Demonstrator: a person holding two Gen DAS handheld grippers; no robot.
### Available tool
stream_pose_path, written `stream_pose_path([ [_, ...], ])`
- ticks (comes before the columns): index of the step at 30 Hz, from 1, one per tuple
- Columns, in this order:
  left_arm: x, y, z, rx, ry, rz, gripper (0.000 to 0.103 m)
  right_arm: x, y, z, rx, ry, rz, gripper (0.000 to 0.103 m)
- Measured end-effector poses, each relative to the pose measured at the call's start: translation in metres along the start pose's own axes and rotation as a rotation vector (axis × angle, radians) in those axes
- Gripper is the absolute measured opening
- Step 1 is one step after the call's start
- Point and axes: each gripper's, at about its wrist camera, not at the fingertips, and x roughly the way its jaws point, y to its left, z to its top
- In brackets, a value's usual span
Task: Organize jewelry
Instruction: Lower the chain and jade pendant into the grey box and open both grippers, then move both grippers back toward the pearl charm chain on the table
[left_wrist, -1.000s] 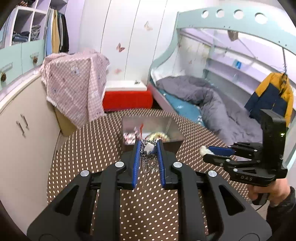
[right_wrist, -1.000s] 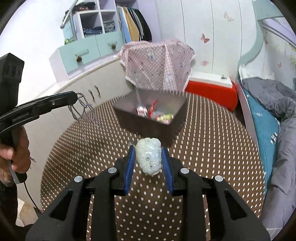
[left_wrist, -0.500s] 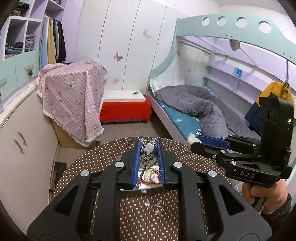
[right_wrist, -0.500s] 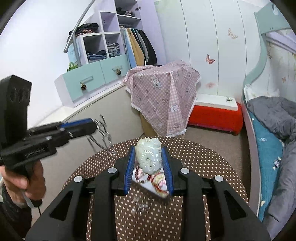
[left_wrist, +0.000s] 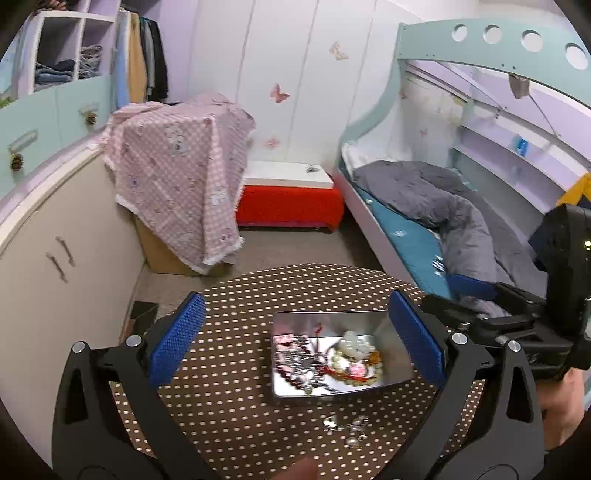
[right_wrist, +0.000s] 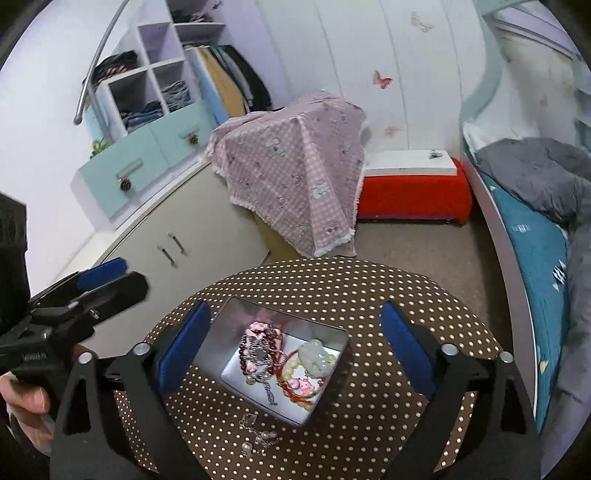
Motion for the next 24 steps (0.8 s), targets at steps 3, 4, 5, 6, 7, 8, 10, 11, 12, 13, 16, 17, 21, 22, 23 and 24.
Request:
stream_pose_path([
  [3, -0.014, -0.001, -0.007, -0.007, -0.024, 0.016, 0.097, -0.010, -0.001, -0.002, 0.011, -0.020, -0.009, 0.094],
  [4, -0.021, -0.001, -0.011, -0.008, -0.034, 0.021, 0.097, -0.014, -0.001, -0.003, 0.015, -0.027, -0.012, 0.094],
  [5, -0.026, -0.001, -0.013, -0.006, -0.042, 0.025, 0.097, -0.017, -0.001, -0.004, 0.016, -0.031, -0.010, 0.094],
  [6, -0.030, -0.002, -0.013, -0.004, -0.049, 0.030, 0.097, -0.021, -0.001, -0.004, 0.016, -0.037, -0.010, 0.094],
  [7, -0.032, -0.003, -0.013, -0.003, -0.056, 0.035, 0.097, -0.024, 0.000, -0.005, 0.013, -0.044, -0.014, 0.095],
  [8, -0.040, -0.003, -0.016, -0.003, -0.070, 0.042, 0.097, -0.028, 0.001, -0.006, 0.012, -0.051, -0.020, 0.095],
  [10, -0.047, -0.003, -0.018, -0.004, -0.083, 0.047, 0.097, -0.034, 0.003, -0.006, 0.013, -0.063, -0.020, 0.095],
  [11, -0.054, -0.004, -0.020, -0.003, -0.093, 0.051, 0.097, -0.040, 0.005, -0.007, 0.011, -0.074, -0.020, 0.095],
  [12, -0.058, -0.003, -0.021, 0.000, -0.101, 0.057, 0.097, -0.043, 0.007, -0.007, 0.009, -0.080, -0.023, 0.095],
  [13, -0.062, -0.003, -0.022, 0.003, -0.108, 0.063, 0.097, -0.048, 0.008, -0.007, 0.007, -0.086, -0.026, 0.095],
  [16, -0.077, -0.004, -0.027, 0.003, -0.135, 0.084, 0.097, -0.061, 0.013, -0.010, 0.007, -0.107, -0.026, 0.095],
  [17, -0.081, -0.004, -0.030, 0.003, -0.142, 0.090, 0.097, -0.067, 0.016, -0.012, 0.000, -0.117, -0.026, 0.095],
  [21, -0.092, -0.009, -0.038, 0.006, -0.161, 0.114, 0.097, -0.082, 0.027, -0.017, -0.031, -0.140, -0.043, 0.095],
  [22, -0.094, -0.009, -0.040, 0.007, -0.162, 0.118, 0.097, -0.085, 0.029, -0.020, -0.040, -0.144, -0.049, 0.095],
  [23, -0.096, -0.010, -0.043, 0.009, -0.162, 0.123, 0.097, -0.088, 0.030, -0.022, -0.045, -0.148, -0.055, 0.095],
  [24, -0.098, -0.012, -0.047, 0.011, -0.160, 0.127, 0.097, -0.092, 0.032, -0.026, -0.049, -0.150, -0.064, 0.095],
])
